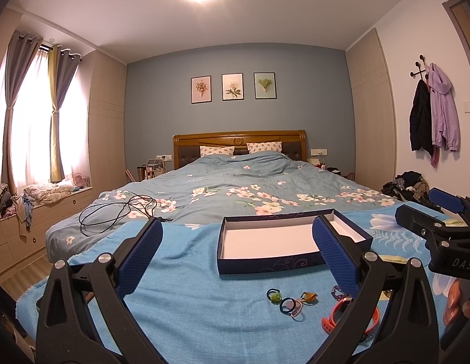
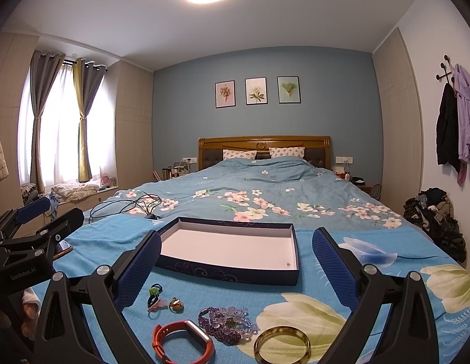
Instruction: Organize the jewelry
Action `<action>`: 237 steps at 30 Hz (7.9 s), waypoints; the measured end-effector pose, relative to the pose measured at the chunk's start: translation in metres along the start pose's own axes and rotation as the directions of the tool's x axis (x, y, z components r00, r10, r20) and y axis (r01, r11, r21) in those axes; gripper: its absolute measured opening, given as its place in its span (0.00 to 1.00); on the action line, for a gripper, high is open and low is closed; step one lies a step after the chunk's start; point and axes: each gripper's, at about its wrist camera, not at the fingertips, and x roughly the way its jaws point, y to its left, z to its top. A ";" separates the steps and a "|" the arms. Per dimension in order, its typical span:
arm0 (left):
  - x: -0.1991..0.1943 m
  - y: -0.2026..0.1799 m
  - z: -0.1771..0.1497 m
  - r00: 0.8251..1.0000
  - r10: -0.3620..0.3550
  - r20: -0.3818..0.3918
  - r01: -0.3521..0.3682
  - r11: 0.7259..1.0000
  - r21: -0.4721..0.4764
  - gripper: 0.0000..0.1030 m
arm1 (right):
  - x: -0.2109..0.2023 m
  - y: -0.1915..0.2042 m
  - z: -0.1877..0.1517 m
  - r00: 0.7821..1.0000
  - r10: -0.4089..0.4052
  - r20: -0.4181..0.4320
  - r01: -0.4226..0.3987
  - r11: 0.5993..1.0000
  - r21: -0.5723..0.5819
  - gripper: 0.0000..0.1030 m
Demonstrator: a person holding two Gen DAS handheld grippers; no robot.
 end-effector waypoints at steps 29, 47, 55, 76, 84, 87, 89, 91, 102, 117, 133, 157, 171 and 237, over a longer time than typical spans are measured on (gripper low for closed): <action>0.004 -0.012 -0.010 0.990 -0.121 -0.071 0.123 0.992 0.033 0.94 | 0.010 -0.023 -0.003 0.993 0.034 -0.112 -0.032 0.999 0.020 0.93; 0.079 -0.075 -0.072 0.706 -0.463 -0.536 0.547 0.837 -0.002 0.61 | 0.057 -0.079 -0.060 0.808 0.096 -0.581 -0.070 0.995 0.067 0.51; 0.108 -0.077 -0.077 0.603 -0.476 -0.640 0.591 0.806 -0.043 0.37 | 0.073 -0.084 -0.063 0.764 0.126 -0.633 -0.107 0.992 0.068 0.36; 0.118 -0.085 -0.073 0.538 -0.462 -0.705 0.646 0.763 -0.007 0.09 | 0.081 -0.092 -0.059 0.733 0.175 -0.657 -0.165 0.983 0.078 0.05; 0.122 -0.063 -0.057 0.544 -0.511 -0.666 0.621 0.779 -0.090 0.09 | 0.089 -0.095 -0.033 0.774 0.215 -0.596 -0.183 0.976 0.114 0.05; 0.130 -0.048 -0.041 0.584 -0.505 -0.635 0.592 0.801 -0.093 0.09 | 0.099 -0.092 -0.021 0.786 0.228 -0.574 -0.201 0.973 0.112 0.05; 0.139 -0.038 -0.032 0.609 -0.499 -0.616 0.566 0.818 -0.102 0.09 | 0.109 -0.089 -0.012 0.795 0.237 -0.559 -0.212 0.971 0.111 0.05; 0.151 -0.027 -0.022 0.637 -0.487 -0.597 0.537 0.836 -0.109 0.09 | 0.121 -0.085 -0.003 0.805 0.238 -0.544 -0.219 0.971 0.101 0.05; 0.242 0.008 0.012 0.724 -0.365 -0.586 0.380 0.919 -0.103 0.09 | 0.216 -0.072 0.027 0.827 0.189 -0.530 -0.188 0.981 0.055 0.05; 0.369 -0.013 -0.002 0.690 -0.284 -0.666 0.302 0.949 -0.092 0.09 | 0.318 -0.074 0.009 0.767 0.113 -0.632 -0.087 0.994 0.071 0.05; 0.427 -0.023 -0.030 0.596 -0.239 -0.767 0.269 0.959 -0.090 0.10 | 0.354 -0.073 -0.007 0.692 0.088 -0.716 -0.032 0.995 0.091 0.08; 0.205 0.006 -0.010 0.789 -0.351 -0.504 0.385 0.922 -0.041 0.57 | 0.133 -0.044 -0.013 0.757 0.320 -0.569 -0.361 0.931 0.043 0.42; 0.132 -0.015 -0.051 0.766 -0.355 -0.537 0.422 0.907 0.003 0.60 | 0.100 -0.027 -0.050 0.723 0.305 -0.620 -0.362 0.931 0.036 0.39; 0.140 -0.033 -0.072 0.650 -0.408 -0.641 0.519 0.855 -0.017 0.33 | 0.119 -0.090 -0.029 0.794 0.318 -0.518 -0.222 0.945 0.240 0.07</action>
